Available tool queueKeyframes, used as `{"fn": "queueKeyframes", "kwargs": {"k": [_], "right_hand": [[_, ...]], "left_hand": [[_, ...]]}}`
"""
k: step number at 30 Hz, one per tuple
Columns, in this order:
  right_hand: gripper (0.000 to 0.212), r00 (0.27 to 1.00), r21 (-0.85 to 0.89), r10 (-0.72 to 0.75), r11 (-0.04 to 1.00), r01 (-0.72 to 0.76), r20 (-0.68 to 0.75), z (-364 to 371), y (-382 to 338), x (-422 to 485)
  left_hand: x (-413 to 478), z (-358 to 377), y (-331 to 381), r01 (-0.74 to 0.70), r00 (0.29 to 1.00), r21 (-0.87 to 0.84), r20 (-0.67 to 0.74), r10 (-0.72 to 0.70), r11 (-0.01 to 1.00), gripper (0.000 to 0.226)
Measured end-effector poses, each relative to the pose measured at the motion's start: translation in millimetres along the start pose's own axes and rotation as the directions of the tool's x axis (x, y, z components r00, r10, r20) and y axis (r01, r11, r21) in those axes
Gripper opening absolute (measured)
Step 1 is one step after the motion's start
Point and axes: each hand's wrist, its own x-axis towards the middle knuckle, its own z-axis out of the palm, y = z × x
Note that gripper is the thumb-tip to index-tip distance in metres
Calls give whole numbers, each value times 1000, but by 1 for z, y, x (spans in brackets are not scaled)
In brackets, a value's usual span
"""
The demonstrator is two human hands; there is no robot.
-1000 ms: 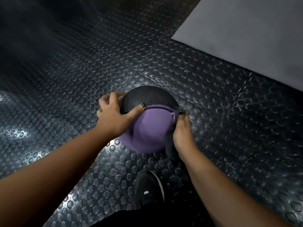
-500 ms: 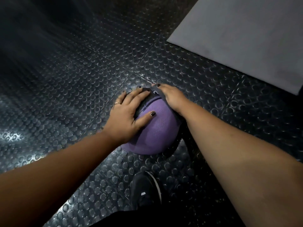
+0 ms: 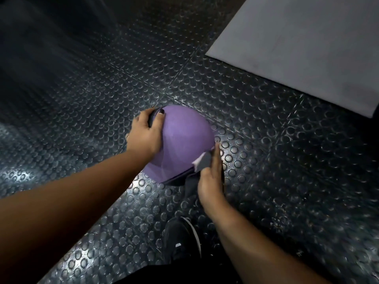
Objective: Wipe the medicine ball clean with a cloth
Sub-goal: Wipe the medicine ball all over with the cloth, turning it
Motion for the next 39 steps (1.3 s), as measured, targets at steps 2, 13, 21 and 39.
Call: {"fn": "queueKeyframes", "kwargs": {"k": [2,13,21,39], "right_hand": [[68,956,-203,-293,936,289,14,6,-18,-16],[47,731,-567,-486,465,680,479,8,-97,84],[52,966,-261,174,958,-120,194,-25,-73,102],[39,981,299,-107,942,153,-163,-50,-51,-10]], "left_hand": [[-4,1,-1,102,995,-1,-24,-102,995,52],[-7,0,-9,-352,936,227,72,345,908,59],[-7,12,5,-214,977,166,31,212,963,38],[19,-58,-47,20,995,-156,-92,-35,988,29]]}}
